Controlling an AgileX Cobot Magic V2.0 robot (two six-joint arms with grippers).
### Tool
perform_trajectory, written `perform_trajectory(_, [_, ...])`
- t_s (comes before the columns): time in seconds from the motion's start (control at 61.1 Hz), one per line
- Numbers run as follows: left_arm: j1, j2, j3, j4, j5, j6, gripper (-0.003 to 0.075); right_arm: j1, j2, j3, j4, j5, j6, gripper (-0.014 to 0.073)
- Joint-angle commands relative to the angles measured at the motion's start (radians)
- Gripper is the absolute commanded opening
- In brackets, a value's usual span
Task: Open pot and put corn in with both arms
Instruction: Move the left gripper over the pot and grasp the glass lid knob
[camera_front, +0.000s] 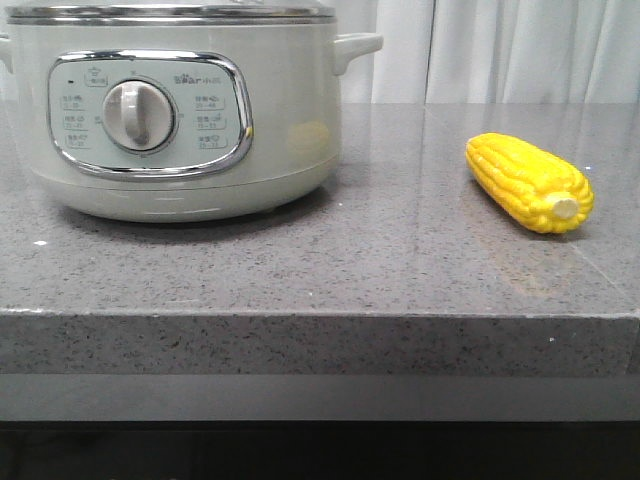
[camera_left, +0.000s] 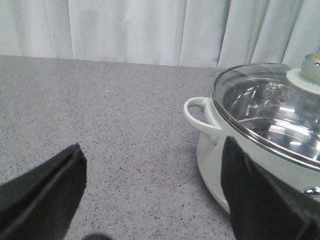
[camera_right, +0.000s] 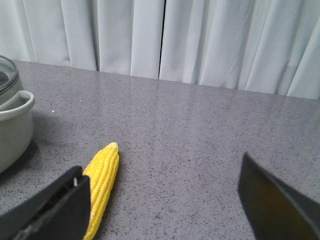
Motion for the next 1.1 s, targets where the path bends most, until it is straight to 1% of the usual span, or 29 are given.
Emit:
perform_trajectory(0.0, [-0.006, 0.039, -0.081, -0.024, -0.028, 0.019, 0.0554, -0.006, 0.013, -0.035, 0.010, -0.074, -0.006, 0.0652])
perform_trajectory(0.147, [-0.045, 0.169, -0.257, -0.024, 0.115, 0.055, 0.0554, -0.006, 0.013, -0.035, 0.010, -0.074, -0.006, 0.0652])
perform_trajectory(0.393, [-0.175, 0.440, -0.568, -0.024, 0.278, 0.055, 0.0554, -0.006, 0.013, -0.035, 0.010, -0.079, -0.006, 0.0652])
perform_trajectory(0.606, [-0.300, 0.690, -0.849, -0.044, 0.399, 0.044, 0.0554, -0.006, 0.013, -0.035, 0.010, -0.077, -0.006, 0.0652])
perform_trajectory(0.753, [-0.364, 0.836, -1.025, -0.052, 0.471, 0.041, 0.0554, -0.006, 0.013, -0.035, 0.010, -0.077, -0.006, 0.0652])
perform_trajectory(0.949, [-0.386, 0.989, -1.208, -0.054, 0.574, 0.019, 0.0554, -0.006, 0.013, -0.035, 0.010, -0.077, -0.006, 0.0652])
perform_trajectory(1.08, [-0.386, 1.045, -1.258, -0.054, 0.611, 0.018, 0.0554, -0.006, 0.013, -0.035, 0.010, -0.077, -0.006, 0.0652])
